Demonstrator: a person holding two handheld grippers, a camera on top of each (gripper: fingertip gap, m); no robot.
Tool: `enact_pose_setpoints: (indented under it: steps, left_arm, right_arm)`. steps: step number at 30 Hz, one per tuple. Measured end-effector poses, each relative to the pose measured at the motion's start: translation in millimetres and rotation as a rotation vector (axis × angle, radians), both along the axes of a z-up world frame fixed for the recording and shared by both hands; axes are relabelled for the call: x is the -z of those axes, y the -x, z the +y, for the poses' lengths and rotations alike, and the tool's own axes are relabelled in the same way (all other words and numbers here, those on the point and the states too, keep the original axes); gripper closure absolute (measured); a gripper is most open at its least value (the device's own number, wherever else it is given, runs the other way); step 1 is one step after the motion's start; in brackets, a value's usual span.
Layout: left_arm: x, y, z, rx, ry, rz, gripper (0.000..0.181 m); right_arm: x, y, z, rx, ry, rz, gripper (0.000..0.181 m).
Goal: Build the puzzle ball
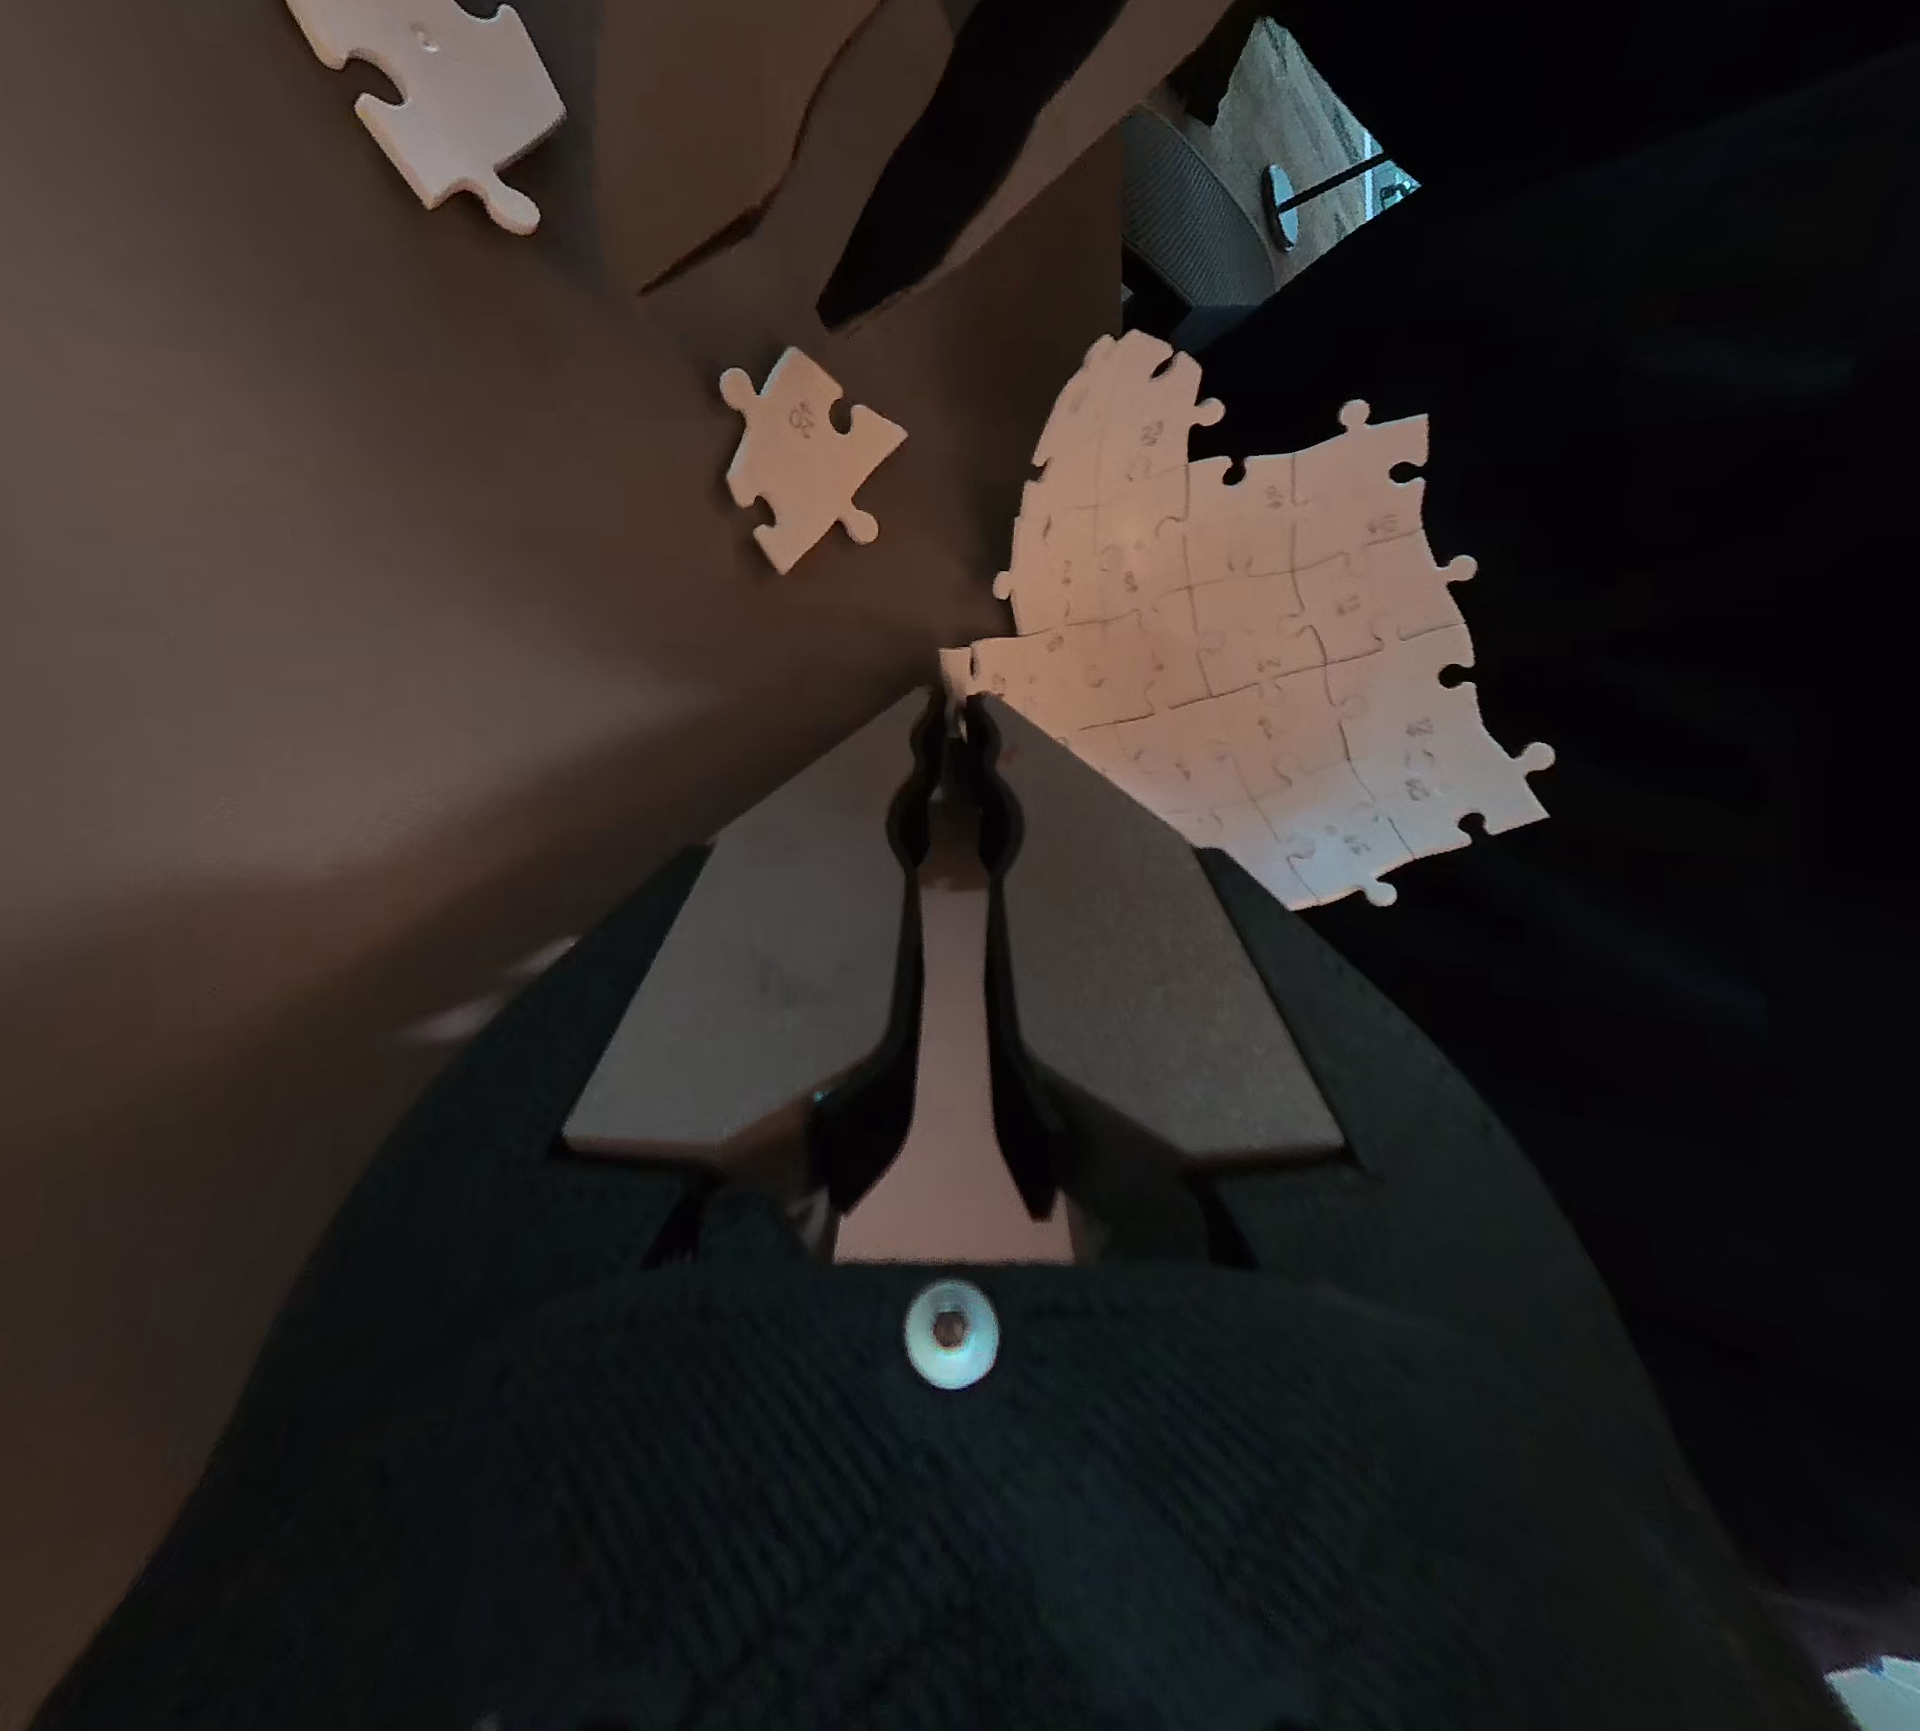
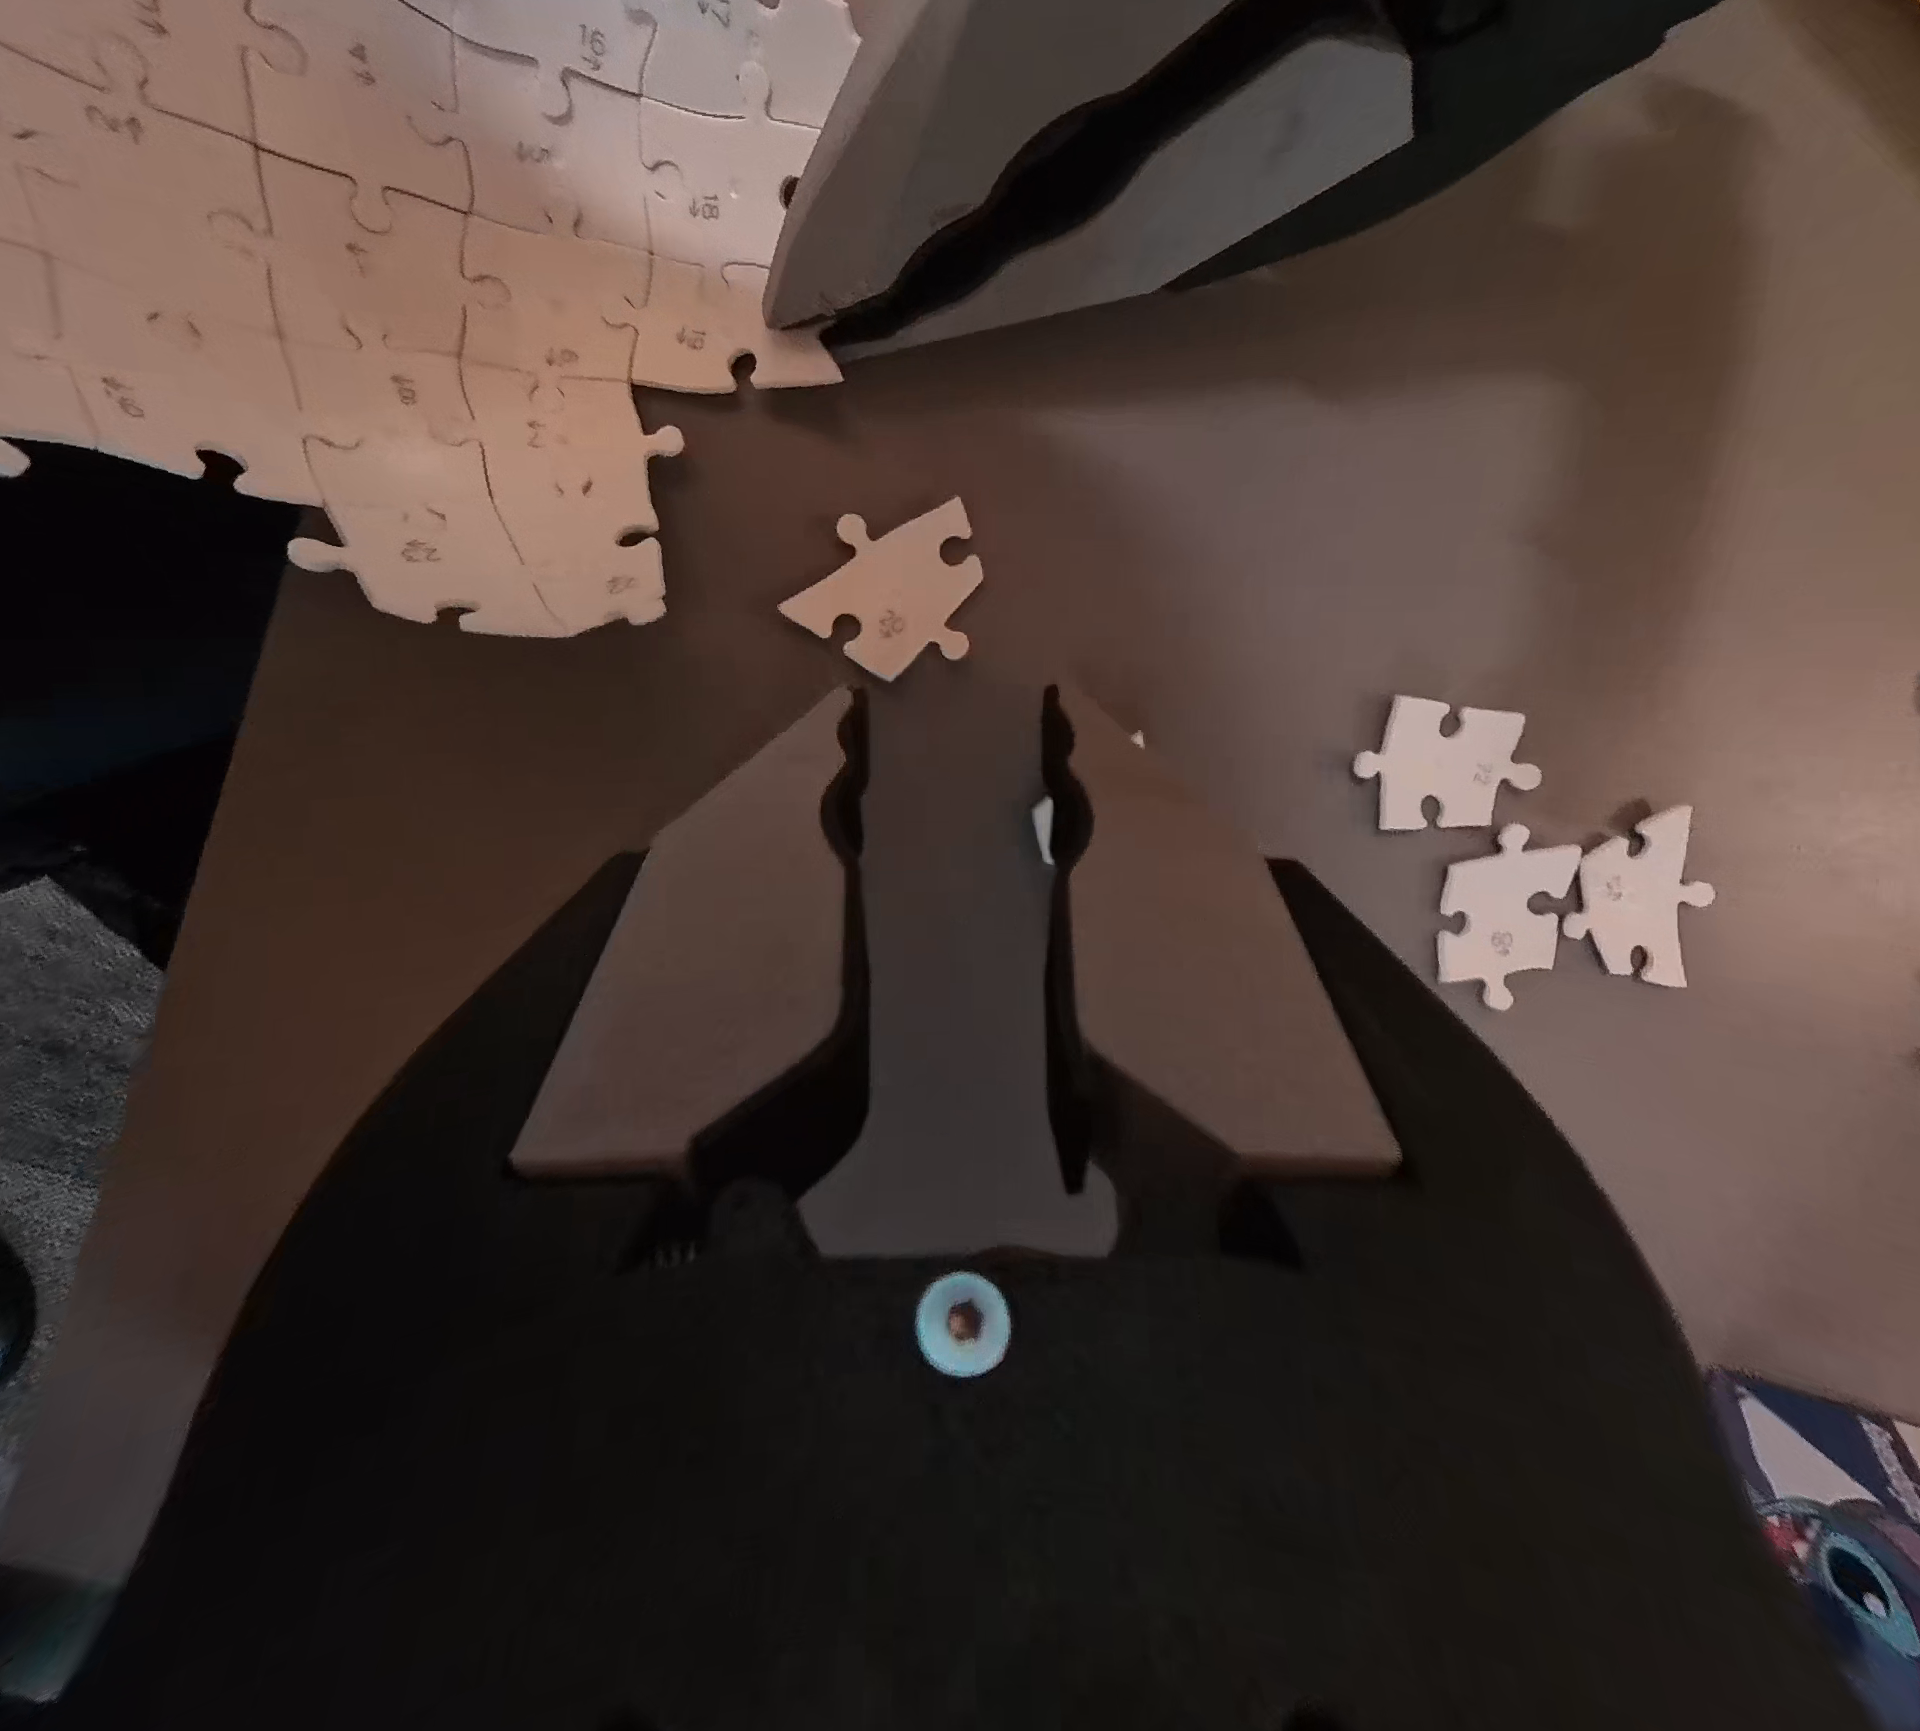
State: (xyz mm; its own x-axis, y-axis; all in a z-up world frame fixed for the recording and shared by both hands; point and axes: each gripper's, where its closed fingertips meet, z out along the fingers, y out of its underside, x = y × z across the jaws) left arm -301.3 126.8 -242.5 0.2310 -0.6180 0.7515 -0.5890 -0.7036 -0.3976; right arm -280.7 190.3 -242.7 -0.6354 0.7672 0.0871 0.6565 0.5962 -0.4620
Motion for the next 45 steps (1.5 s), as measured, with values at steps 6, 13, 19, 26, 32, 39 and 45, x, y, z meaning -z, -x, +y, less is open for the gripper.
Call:
enact_pose_setpoints:
  steps: [6,13,19,26,32,39,45]
  left_arm:
    - [0,0,0,0.0,0.001,0.0,0.18]
    - [0,0,0,0.0,-0.003,0.003,0.179]
    - [0,-1,-1,0.004,-0.007,0.005,0.179]
    - [0,-1,-1,0.003,-0.004,0.005,0.179]
    - [0,0,4,-0.028,-0.001,0.006,0.18]
    - [0,1,7,-0.047,0.01,0.001,0.18]
    - [0,0,11,-0.064,0.005,-0.002,0.18]
  right_arm:
    - [1,-6,-8,-0.037,0.023,-0.026,0.15]
    - [7,1,-17,-0.026,0.037,-0.034,0.15]
    - [7,3,-22,-0.045,0.048,-0.03,0.162]
    - [6,7,-20,-0.009,0.006,-0.001,0.167]
    - [0,3,-14,0.052,0.029,0.051,0.178]
    - [2,-2,-17,0.047,0.062,0.002,0.148]
    - [6,2,-11,-0.008,0.006,-0.027,0.141]
